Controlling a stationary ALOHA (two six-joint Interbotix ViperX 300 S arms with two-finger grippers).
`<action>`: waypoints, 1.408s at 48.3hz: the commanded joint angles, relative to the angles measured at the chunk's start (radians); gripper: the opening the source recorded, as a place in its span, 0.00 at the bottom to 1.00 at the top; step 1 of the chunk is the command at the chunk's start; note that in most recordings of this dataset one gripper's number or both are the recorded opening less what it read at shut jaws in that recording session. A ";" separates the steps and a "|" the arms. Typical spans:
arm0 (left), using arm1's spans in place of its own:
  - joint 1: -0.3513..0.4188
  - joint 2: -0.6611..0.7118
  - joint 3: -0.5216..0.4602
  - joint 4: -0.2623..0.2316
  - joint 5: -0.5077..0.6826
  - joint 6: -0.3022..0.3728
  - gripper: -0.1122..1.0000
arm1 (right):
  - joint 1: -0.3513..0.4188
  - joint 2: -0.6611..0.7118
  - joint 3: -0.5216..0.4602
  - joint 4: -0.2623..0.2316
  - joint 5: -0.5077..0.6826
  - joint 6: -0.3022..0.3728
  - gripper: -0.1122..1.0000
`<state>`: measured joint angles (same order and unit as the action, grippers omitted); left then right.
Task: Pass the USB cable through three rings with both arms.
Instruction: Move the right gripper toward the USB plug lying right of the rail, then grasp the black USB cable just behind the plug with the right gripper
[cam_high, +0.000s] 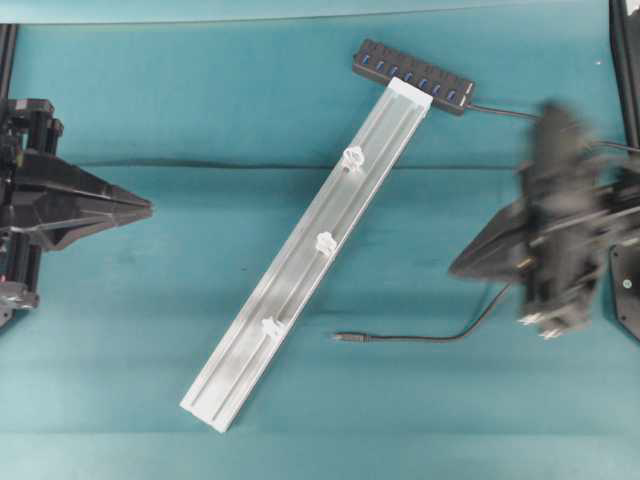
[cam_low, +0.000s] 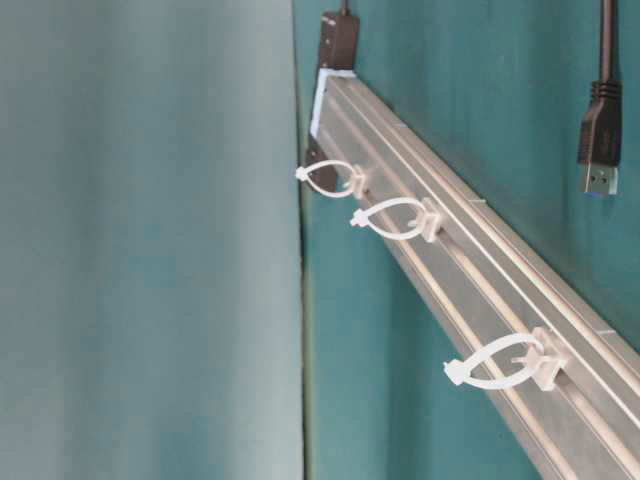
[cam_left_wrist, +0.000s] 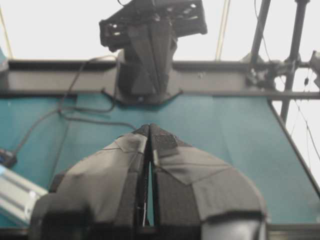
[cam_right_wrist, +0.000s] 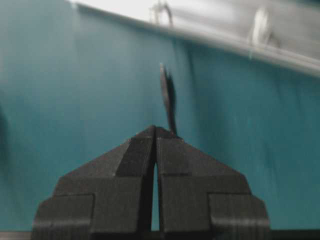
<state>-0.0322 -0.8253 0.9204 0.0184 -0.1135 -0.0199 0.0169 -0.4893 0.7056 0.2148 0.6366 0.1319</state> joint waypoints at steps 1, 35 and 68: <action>0.002 0.005 -0.031 0.003 0.025 -0.002 0.09 | 0.000 0.117 -0.092 -0.021 0.095 0.005 0.10; 0.015 -0.057 -0.049 0.003 0.150 0.000 0.09 | -0.006 0.476 -0.357 -0.094 0.293 -0.130 0.50; 0.017 -0.069 -0.063 0.003 0.156 0.003 0.09 | 0.098 0.630 -0.281 -0.169 0.149 0.020 0.84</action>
<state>-0.0169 -0.8989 0.8836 0.0184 0.0476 -0.0184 0.1012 0.1181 0.4142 0.0522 0.8191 0.1212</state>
